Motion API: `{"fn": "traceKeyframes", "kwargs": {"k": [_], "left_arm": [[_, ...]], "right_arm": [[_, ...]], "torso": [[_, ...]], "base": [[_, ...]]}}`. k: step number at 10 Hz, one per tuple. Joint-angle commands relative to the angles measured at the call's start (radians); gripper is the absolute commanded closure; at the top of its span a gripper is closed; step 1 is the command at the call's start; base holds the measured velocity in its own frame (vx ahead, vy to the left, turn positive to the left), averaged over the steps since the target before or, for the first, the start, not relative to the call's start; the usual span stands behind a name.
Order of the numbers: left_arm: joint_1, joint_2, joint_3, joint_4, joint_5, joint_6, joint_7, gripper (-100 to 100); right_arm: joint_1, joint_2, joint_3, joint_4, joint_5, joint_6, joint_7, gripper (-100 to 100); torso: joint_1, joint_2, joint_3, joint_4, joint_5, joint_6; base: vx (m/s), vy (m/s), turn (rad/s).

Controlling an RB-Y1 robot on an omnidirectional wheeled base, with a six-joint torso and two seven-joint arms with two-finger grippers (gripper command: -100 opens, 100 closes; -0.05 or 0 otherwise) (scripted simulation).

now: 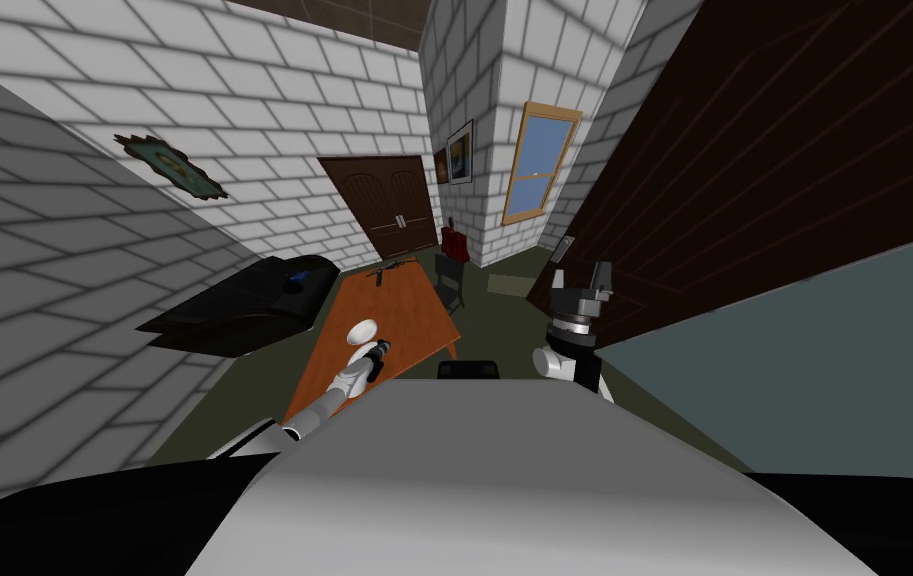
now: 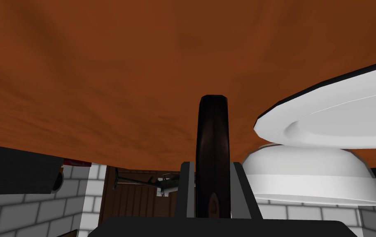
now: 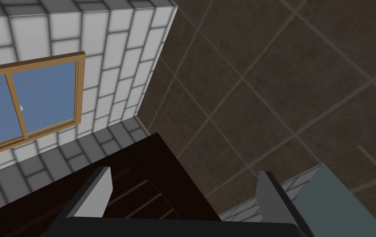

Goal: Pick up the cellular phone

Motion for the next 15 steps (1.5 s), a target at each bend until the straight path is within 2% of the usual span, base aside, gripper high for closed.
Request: {"fn": "traceKeyframes", "kwargs": {"k": [1,2,3,4,5,6,7,8,9,10,12,13,14,15], "left_arm": [[0.000,0.000,0.000,0.000,0.000,0.000,0.000,100],[0.000,0.000,0.000,0.000,0.000,0.000,0.000,100],[0.000,0.000,0.000,0.000,0.000,0.000,0.000,0],[-0.030,-0.024,0.016,0.013,0.050,0.008,-0.050,100],[-0.030,-0.024,0.016,0.013,0.068,0.008,-0.079,100],[-0.062,-0.049,0.032,0.028,0.119,0.017,-0.112,100],[-0.062,-0.049,0.032,0.028,0.137,0.017,-0.140,100],[-0.062,-0.049,0.032,0.028,0.137,0.017,-0.171,100],[-0.062,-0.049,0.032,0.028,0.137,0.017,-0.184,100],[-0.094,-0.074,0.047,0.043,0.190,0.025,-0.222,100],[-0.094,-0.074,0.047,0.043,0.206,0.025,-0.273,100],[-0.094,-0.074,0.047,0.043,0.206,0.025,-0.284,100],[-0.125,-0.098,0.063,0.057,0.255,0.034,-0.321,100],[-0.125,-0.098,0.063,0.057,0.275,0.034,-0.346,100]], "right_arm": [[0.000,0.000,0.000,0.000,0.000,0.000,0.000,0],[0.000,0.000,0.000,0.000,0.000,0.000,0.000,0],[0.000,0.000,0.000,0.000,0.000,0.000,0.000,0],[0.000,0.000,0.000,0.000,0.000,0.000,0.000,0],[0.000,0.000,0.000,0.000,0.000,0.000,0.000,0],[0.000,0.000,0.000,0.000,0.000,0.000,0.000,0],[0.000,0.000,0.000,0.000,0.000,0.000,0.000,0],[0.000,0.000,0.000,0.000,0.000,0.000,0.000,0],[0.000,0.000,0.000,0.000,0.000,0.000,0.000,0],[0.000,0.000,0.000,0.000,0.000,0.000,0.000,0],[0.000,0.000,0.000,0.000,0.000,0.000,0.000,0],[0.000,0.000,0.000,0.000,0.000,0.000,0.000,0],[0.000,0.000,0.000,0.000,0.000,0.000,0.000,0],[0.000,0.000,0.000,0.000,0.000,0.000,0.000,0]], "torso": [[0.000,0.000,0.000,0.000,0.000,0.000],[0.000,0.000,0.000,0.000,0.000,0.000],[0.000,0.000,0.000,0.000,0.000,0.000],[0.000,0.000,0.000,0.000,0.000,0.000],[0.002,0.003,0.002,0.001,0.001,0.000],[0.002,0.004,0.002,0.001,0.001,0.000],[0.003,0.006,0.003,0.001,0.001,-0.001],[0.002,0.005,0.003,0.001,0.001,-0.001],[0.002,0.003,0.002,0.001,0.001,0.000],[0.001,0.001,0.001,0.000,0.000,0.000],[0.002,0.003,0.002,0.001,0.000,0.000],[0.001,0.002,0.001,0.000,0.000,0.000],[0.000,0.001,0.001,0.000,0.000,0.000],[0.000,0.002,0.001,0.000,-0.001,0.000]], "base": [[0.000,0.000,0.000],[0.000,0.000,0.000],[0.000,0.000,0.000],[-0.058,0.025,0.047],[-0.071,0.025,0.004],[-0.088,0.034,0.041],[-0.063,0.027,0.018],[-0.018,0.010,0.002],[0.000,0.000,0.000],[-0.036,0.018,0.045],[-0.038,0.018,0.003],[-0.010,0.001,0.002],[-0.045,0.014,0.050],[-0.052,0.026,0.011]]}}
